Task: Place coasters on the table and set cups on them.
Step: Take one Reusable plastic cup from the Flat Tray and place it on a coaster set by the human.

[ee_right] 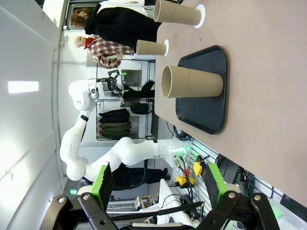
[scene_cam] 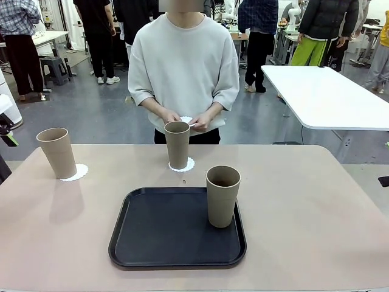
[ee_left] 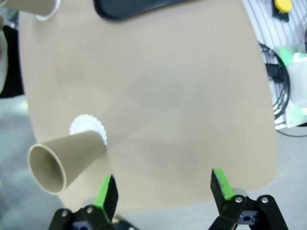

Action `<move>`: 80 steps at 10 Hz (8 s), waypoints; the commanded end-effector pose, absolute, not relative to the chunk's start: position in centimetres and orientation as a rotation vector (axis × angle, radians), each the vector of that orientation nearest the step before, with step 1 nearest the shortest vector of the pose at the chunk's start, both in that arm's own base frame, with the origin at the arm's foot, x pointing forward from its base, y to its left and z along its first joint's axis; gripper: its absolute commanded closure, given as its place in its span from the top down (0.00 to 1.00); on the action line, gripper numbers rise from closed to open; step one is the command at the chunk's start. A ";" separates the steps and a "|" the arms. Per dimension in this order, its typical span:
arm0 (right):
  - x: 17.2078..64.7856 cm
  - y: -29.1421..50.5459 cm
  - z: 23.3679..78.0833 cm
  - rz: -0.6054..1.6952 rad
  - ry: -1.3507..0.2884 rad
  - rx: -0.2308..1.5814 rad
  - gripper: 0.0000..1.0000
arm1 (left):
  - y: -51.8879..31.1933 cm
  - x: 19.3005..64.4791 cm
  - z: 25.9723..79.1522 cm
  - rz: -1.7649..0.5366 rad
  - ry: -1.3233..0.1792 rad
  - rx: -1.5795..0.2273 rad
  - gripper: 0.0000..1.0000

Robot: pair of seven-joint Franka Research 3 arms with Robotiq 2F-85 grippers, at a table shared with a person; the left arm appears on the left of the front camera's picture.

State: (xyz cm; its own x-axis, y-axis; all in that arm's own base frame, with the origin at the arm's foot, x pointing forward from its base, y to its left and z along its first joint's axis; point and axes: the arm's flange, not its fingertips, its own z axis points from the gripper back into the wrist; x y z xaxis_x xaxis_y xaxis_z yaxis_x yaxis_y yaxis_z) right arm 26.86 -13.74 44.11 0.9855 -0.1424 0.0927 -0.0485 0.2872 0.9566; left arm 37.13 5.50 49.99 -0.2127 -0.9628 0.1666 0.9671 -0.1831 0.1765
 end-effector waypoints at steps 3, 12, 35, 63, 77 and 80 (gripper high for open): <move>26.9 -13.8 44.1 -0.065 -0.175 1.288 1.00 | 5.4 37.1 49.9 -1.746 -0.270 0.004 1.00; 26.9 -13.8 44.1 -0.065 -0.175 1.288 1.00 | 0.9 33.1 51.5 -0.930 0.207 -0.411 1.00; 26.9 -13.8 44.1 -0.065 -0.175 1.288 1.00 | 24.6 31.2 43.4 -0.224 -0.386 -1.243 1.00; 38.2 5.3 51.0 0.837 -0.355 0.294 1.00 | 24.7 31.9 43.1 -0.258 -0.354 -1.249 1.00; 38.7 8.9 39.8 1.500 -0.600 0.624 1.00 | 24.7 31.9 43.1 -0.258 -0.354 -1.249 1.00; 39.1 9.0 38.7 1.466 -0.638 0.674 1.00 | 24.7 31.9 43.1 -0.258 -0.354 -1.249 1.00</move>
State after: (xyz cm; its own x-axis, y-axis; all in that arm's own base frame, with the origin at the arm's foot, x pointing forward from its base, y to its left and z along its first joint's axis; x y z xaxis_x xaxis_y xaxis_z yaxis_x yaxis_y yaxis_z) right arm 37.88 9.35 38.92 -0.0187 0.6704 0.7417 -0.9993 -0.0355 0.0069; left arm 31.94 24.56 42.97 0.9199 -0.0041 0.3922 0.3755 0.2979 -0.8776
